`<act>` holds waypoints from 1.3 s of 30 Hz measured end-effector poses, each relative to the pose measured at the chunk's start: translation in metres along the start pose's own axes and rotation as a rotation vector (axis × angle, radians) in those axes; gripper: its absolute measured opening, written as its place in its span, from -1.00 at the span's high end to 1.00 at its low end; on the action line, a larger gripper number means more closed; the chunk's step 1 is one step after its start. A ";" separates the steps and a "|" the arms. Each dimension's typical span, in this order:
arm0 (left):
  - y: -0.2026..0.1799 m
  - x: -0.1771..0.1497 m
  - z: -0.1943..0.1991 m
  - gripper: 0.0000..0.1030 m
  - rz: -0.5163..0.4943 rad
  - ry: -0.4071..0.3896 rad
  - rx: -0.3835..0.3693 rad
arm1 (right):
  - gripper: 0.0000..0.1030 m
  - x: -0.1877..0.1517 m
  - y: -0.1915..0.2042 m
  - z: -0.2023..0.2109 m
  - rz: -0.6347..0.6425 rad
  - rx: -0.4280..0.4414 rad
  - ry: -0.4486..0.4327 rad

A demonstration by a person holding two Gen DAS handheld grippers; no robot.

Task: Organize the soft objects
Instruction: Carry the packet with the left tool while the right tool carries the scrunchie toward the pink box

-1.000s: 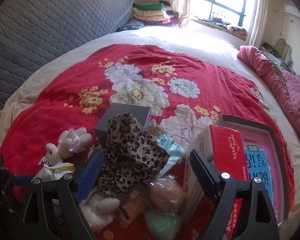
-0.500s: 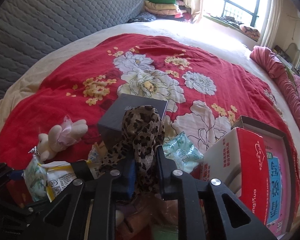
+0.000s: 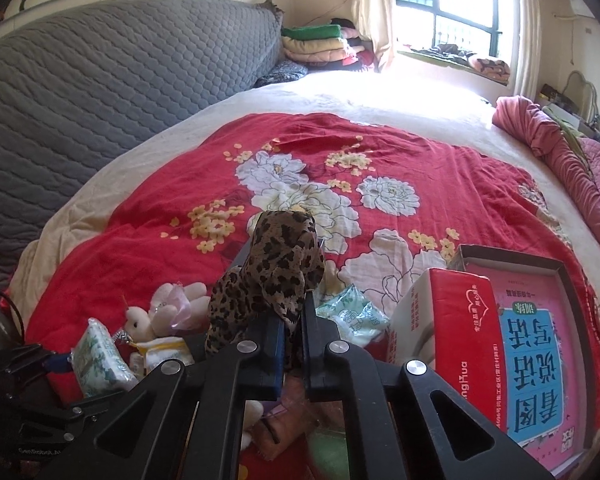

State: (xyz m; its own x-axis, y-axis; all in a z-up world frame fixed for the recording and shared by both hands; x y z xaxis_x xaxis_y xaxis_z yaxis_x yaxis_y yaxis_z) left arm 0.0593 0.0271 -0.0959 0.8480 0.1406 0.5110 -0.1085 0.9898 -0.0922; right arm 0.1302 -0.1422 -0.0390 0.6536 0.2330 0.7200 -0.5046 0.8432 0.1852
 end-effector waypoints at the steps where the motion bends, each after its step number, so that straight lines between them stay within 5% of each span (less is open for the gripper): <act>1: -0.003 0.001 0.006 -0.38 -0.007 -0.011 0.004 | 0.88 0.001 0.000 0.006 -0.003 0.003 -0.010; 21: -0.098 0.047 0.084 -0.38 -0.127 -0.163 -0.001 | 0.88 0.002 -0.021 0.147 -0.079 -0.016 -0.219; 39: -0.227 0.061 0.091 -0.38 -0.280 -0.159 -0.066 | 0.88 -0.018 -0.105 0.225 -0.243 -0.162 -0.350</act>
State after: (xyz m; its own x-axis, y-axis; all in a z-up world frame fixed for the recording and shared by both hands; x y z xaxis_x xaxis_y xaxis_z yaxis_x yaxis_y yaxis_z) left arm 0.0890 -0.1868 0.0340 0.7478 -0.1301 0.6511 0.1556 0.9876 0.0186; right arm 0.0439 -0.3438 0.0793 0.4978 -0.1357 0.8566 -0.2468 0.9247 0.2899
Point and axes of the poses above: each gripper's, at about its wrist camera, not at the fingertips, and z roughly against the way its jaws point, y to its left, x to its top, the point moved 4 cm from there along -z, roughly the way its jaws point, and after that the axes turned 11 degrees about x, right-handed, at the moved point
